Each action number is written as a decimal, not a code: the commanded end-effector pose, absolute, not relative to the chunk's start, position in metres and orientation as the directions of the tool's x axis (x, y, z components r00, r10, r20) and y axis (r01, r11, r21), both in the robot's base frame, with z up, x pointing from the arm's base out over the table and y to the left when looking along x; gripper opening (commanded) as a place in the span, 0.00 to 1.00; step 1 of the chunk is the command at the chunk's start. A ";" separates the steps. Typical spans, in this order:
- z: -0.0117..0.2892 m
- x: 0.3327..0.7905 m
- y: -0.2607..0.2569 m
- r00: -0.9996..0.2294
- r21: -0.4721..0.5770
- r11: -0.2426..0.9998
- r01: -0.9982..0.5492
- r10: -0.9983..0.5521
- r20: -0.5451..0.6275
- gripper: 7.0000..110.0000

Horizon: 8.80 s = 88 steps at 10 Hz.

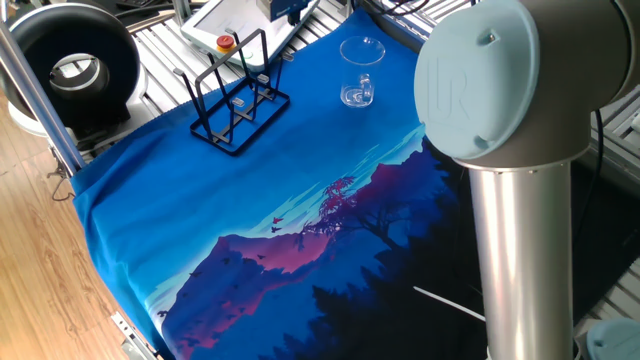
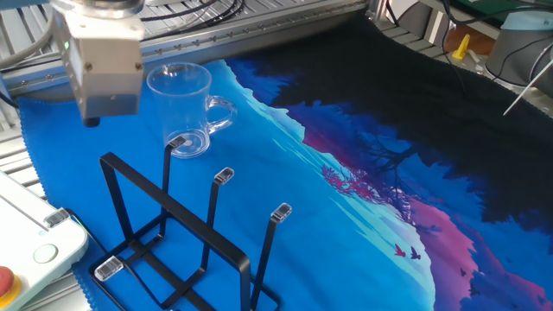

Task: Put the cup on the cup rack

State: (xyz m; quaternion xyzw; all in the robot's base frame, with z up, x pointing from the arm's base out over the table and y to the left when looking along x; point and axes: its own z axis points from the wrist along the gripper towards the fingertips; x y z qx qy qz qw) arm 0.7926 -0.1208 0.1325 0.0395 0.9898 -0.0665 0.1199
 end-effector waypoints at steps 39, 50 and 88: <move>0.119 0.673 -0.150 -0.948 -0.237 0.968 0.078 -0.002 -0.319 0.36; 0.120 0.587 -0.152 -0.909 -0.210 0.911 0.354 0.282 -0.308 0.36; 0.074 0.618 -0.143 -0.842 -0.042 0.919 0.393 0.341 -0.419 0.36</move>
